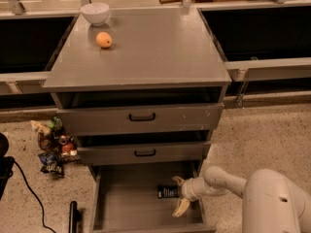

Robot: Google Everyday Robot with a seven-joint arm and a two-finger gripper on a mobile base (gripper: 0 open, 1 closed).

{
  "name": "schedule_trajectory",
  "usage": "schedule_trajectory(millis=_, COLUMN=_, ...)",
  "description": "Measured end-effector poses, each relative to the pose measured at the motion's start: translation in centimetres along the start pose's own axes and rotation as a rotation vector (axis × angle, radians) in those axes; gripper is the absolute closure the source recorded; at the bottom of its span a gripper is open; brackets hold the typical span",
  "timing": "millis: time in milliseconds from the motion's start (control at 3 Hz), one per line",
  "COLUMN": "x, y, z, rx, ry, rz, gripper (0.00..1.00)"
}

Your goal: Pick rxbar blueberry from bottom drawer and place on counter

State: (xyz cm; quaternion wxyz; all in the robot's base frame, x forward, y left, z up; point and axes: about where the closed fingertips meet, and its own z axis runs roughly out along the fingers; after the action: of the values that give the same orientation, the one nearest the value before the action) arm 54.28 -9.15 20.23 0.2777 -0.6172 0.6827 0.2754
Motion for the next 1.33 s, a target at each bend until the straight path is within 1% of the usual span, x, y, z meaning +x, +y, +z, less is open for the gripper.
schedule_trajectory(millis=333, x=0.9, y=-0.9, z=0.5, rx=0.029, ry=-0.024, rz=-0.010, gripper=0.00)
schedule_trajectory(millis=667, x=1.7, y=-3.1, z=2.5, rx=0.020, ry=-0.060, rz=-0.021, gripper=0.00)
schedule_trajectory(millis=1000, x=1.9, y=-3.3, z=3.2, rx=0.014, ry=-0.056, rz=-0.026, gripper=0.00)
schedule_trajectory(millis=1333, x=2.3, y=-4.3, z=4.6, rx=0.003, ry=-0.029, rz=-0.038, gripper=0.00)
